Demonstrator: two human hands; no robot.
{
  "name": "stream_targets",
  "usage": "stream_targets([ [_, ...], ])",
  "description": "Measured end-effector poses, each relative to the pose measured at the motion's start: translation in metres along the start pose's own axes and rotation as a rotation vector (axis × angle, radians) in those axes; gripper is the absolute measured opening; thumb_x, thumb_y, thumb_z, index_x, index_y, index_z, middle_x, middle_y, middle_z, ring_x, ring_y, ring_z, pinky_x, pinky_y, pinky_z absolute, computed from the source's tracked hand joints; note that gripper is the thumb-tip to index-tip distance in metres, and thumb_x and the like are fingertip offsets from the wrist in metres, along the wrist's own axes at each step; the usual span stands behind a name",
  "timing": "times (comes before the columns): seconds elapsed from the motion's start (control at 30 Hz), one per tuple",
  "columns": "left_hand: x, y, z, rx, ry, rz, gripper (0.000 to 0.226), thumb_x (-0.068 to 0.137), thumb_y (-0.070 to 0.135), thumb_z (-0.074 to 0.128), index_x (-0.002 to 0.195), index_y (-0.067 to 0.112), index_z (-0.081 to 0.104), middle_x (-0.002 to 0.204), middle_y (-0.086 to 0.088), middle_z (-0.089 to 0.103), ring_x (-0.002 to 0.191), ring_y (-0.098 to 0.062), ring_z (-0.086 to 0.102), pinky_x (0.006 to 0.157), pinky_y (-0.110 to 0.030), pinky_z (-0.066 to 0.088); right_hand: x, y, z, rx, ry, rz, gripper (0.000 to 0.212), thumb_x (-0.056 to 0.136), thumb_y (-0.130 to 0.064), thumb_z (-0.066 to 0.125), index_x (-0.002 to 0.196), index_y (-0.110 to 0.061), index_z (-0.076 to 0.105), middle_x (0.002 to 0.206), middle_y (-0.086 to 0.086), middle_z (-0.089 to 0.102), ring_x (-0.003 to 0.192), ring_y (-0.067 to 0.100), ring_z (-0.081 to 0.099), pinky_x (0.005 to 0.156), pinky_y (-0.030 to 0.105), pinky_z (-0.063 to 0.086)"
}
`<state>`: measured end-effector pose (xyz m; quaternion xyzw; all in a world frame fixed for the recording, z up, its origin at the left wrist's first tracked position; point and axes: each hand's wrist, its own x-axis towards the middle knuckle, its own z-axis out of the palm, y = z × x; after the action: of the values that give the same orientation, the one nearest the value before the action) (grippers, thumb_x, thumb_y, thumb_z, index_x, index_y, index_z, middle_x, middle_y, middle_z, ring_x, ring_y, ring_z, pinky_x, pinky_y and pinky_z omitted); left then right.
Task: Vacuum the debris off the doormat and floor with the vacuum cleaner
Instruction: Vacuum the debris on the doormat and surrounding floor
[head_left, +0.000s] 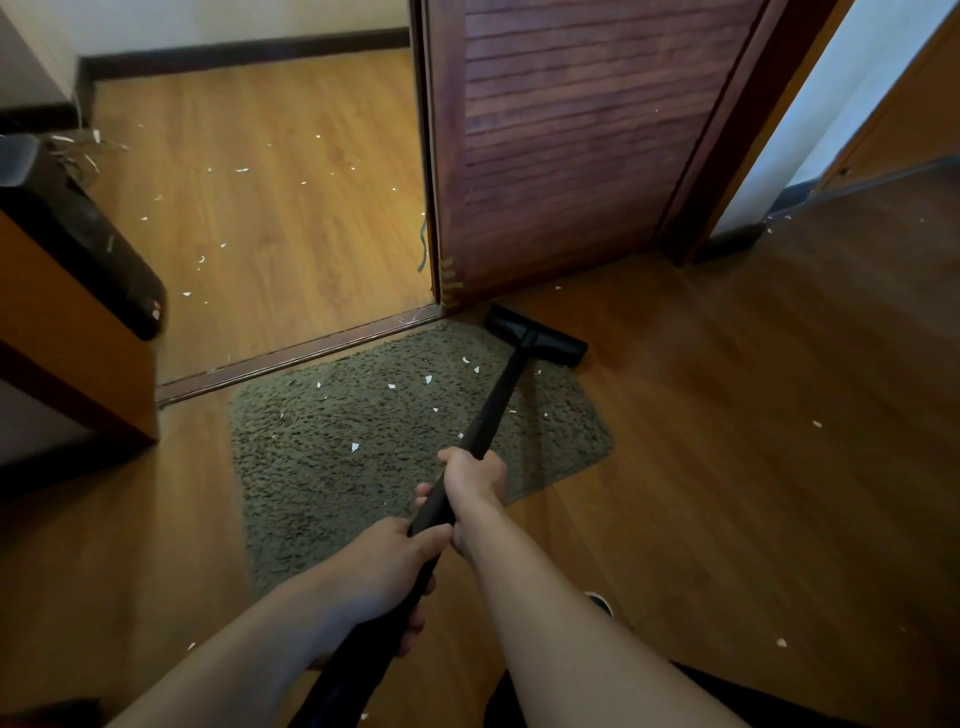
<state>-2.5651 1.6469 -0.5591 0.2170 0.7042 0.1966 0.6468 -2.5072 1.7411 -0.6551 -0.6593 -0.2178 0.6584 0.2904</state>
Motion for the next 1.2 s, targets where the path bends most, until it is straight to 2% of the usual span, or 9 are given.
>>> stream_targets([
  [0.2,0.007,0.001,0.000,-0.019,-0.004,0.005,0.025,0.102,0.030,0.049,0.093,0.007,0.048,0.068,-0.011,0.047,0.034,-0.017,0.043,0.039,-0.021,0.039,0.007,-0.003,0.001,0.002,0.009,0.002,0.024,0.095,-0.007,0.058,0.119,-0.002,0.056,0.079,0.021,0.065,0.038,0.020,0.059,0.038,0.026,0.049],
  [0.37,-0.006,-0.008,-0.006,-0.013,0.003,-0.011,0.025,0.102,0.030,0.049,0.100,0.005,0.048,0.070,-0.011,0.047,0.035,-0.017,0.044,0.039,-0.022,0.039,-0.005,0.008,0.007,-0.006,-0.015,0.016,0.025,0.095,-0.009,0.057,0.120,-0.005,0.056,0.090,0.024,0.067,0.039,0.020,0.061,0.041,0.027,0.051],
  [0.63,-0.056,-0.054,-0.020,0.096,0.018,-0.005,0.021,0.104,0.027,0.046,0.096,0.007,0.048,0.064,-0.011,0.048,0.032,-0.019,0.044,0.035,-0.019,0.037,-0.062,0.053,0.010,-0.008,-0.052,0.074,0.032,0.097,-0.010,0.057,0.129,-0.012,0.054,0.104,0.023,0.068,0.039,0.018,0.061,0.042,0.027,0.052],
  [0.73,-0.071,-0.073,-0.026,0.151,0.012,-0.015,0.031,0.103,0.029,0.047,0.114,0.001,0.053,0.065,-0.010,0.053,0.034,-0.018,0.048,0.038,-0.019,0.038,-0.085,0.072,0.010,-0.015,-0.069,0.074,0.032,0.096,-0.011,0.059,0.127,-0.013,0.054,0.106,0.027,0.070,0.039,0.021,0.062,0.044,0.029,0.053],
  [0.8,-0.081,-0.083,-0.028,0.176,0.019,0.002,0.034,0.103,0.027,0.048,0.117,-0.003,0.055,0.061,-0.008,0.054,0.033,-0.015,0.048,0.038,-0.018,0.036,-0.099,0.081,0.008,-0.031,-0.079,0.067,0.033,0.094,-0.012,0.060,0.126,-0.014,0.054,0.104,0.028,0.071,0.041,0.025,0.064,0.047,0.031,0.055],
  [0.93,-0.100,-0.089,-0.024,0.194,0.012,-0.001,0.028,0.102,0.028,0.049,0.099,0.003,0.060,0.060,-0.006,0.058,0.032,-0.015,0.049,0.039,-0.018,0.036,-0.123,0.084,-0.001,-0.025,-0.075,0.066,0.031,0.095,-0.010,0.060,0.125,-0.014,0.053,0.075,0.021,0.069,0.042,0.025,0.062,0.045,0.030,0.053],
  [1.03,-0.106,-0.087,-0.017,0.186,-0.008,-0.019,0.029,0.103,0.029,0.048,0.086,0.007,0.057,0.061,-0.006,0.057,0.033,-0.015,0.048,0.039,-0.018,0.037,-0.130,0.080,-0.013,-0.002,-0.048,0.068,0.032,0.096,-0.010,0.061,0.126,-0.015,0.053,0.076,0.020,0.070,0.044,0.024,0.063,0.046,0.030,0.054],
  [1.1,-0.105,-0.083,-0.009,0.196,-0.026,-0.005,0.031,0.103,0.030,0.047,0.084,0.008,0.056,0.059,-0.004,0.057,0.034,-0.015,0.049,0.040,-0.018,0.038,-0.134,0.075,-0.018,0.001,-0.032,0.059,0.031,0.093,-0.014,0.064,0.123,-0.016,0.054,0.071,0.017,0.069,0.050,0.026,0.067,0.052,0.033,0.058],
  [1.2,-0.098,-0.075,0.003,0.194,-0.035,-0.011,0.028,0.103,0.033,0.046,0.094,0.009,0.056,0.066,-0.006,0.057,0.038,-0.017,0.051,0.042,-0.019,0.041,-0.124,0.067,-0.026,-0.035,0.002,0.041,0.045,0.080,-0.027,0.068,0.122,-0.018,0.058,0.087,0.018,0.075,0.070,0.031,0.074,0.069,0.045,0.065],
])
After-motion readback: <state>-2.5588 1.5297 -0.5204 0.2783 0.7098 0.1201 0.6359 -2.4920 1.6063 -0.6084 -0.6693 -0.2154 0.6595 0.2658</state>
